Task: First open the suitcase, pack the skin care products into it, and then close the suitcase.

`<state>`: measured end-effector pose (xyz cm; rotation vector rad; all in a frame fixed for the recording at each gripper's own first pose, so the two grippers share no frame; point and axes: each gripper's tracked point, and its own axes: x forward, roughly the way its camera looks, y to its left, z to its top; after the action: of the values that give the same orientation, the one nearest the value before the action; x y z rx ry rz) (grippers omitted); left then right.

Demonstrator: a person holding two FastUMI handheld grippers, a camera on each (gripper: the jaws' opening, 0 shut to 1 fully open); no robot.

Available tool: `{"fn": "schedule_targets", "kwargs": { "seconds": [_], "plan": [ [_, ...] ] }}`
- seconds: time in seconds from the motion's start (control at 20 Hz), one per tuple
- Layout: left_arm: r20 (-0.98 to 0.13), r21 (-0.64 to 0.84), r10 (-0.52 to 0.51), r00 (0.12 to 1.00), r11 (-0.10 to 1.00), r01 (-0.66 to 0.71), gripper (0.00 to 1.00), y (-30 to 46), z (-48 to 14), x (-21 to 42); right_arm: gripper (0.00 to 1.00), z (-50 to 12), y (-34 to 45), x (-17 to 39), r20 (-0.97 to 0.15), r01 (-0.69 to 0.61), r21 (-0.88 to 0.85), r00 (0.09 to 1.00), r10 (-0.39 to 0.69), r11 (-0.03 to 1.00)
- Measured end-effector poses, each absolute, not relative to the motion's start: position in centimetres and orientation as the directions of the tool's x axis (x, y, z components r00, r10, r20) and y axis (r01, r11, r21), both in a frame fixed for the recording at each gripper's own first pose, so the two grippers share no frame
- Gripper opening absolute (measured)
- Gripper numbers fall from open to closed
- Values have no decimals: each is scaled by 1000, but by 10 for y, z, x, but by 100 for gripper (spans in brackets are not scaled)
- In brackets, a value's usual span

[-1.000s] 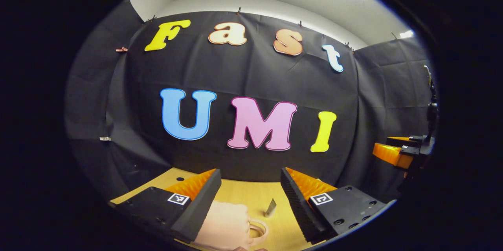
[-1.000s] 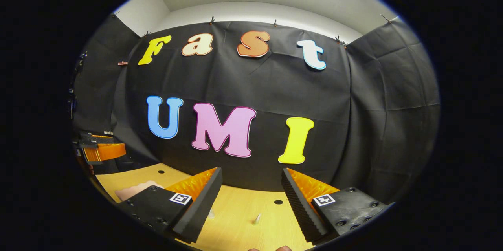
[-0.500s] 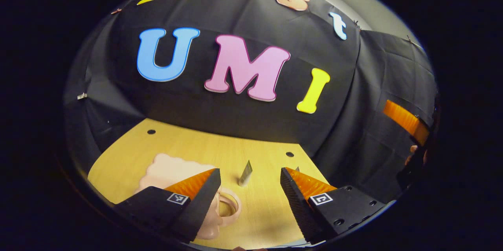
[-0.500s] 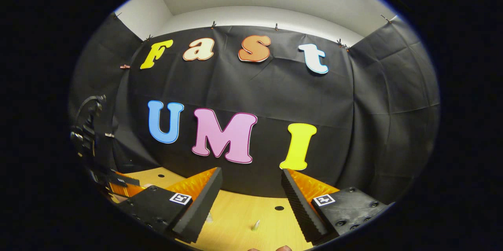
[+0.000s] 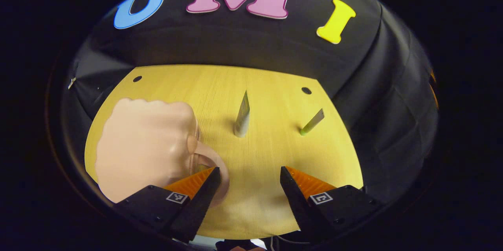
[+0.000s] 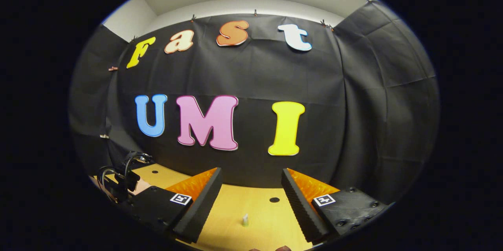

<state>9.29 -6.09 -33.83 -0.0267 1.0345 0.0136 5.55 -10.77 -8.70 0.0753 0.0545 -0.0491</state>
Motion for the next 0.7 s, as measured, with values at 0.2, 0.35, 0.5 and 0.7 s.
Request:
{"fn": "schedule_targets", "kwargs": {
  "seconds": [0.2,0.35,0.5,0.7],
  "plan": [
    [-921,69,97,378,994,-89,97,-36,-385,102,96,-106,-116,56,-88,2,22,996,0,1000],
    [-923,130,153,354,988,-87,95,-26,-401,113,96,-126,-123,58,-136,2,7,991,-1,1000],
    [-937,111,138,320,989,-102,93,-32,-419,110,96,-127,-123,59,-151,-6,26,988,10,1000],
    [-953,107,116,280,993,-47,42,-22,-428,105,96,-131,-130,59,-160,25,19,987,-22,1000]
  ]
}}
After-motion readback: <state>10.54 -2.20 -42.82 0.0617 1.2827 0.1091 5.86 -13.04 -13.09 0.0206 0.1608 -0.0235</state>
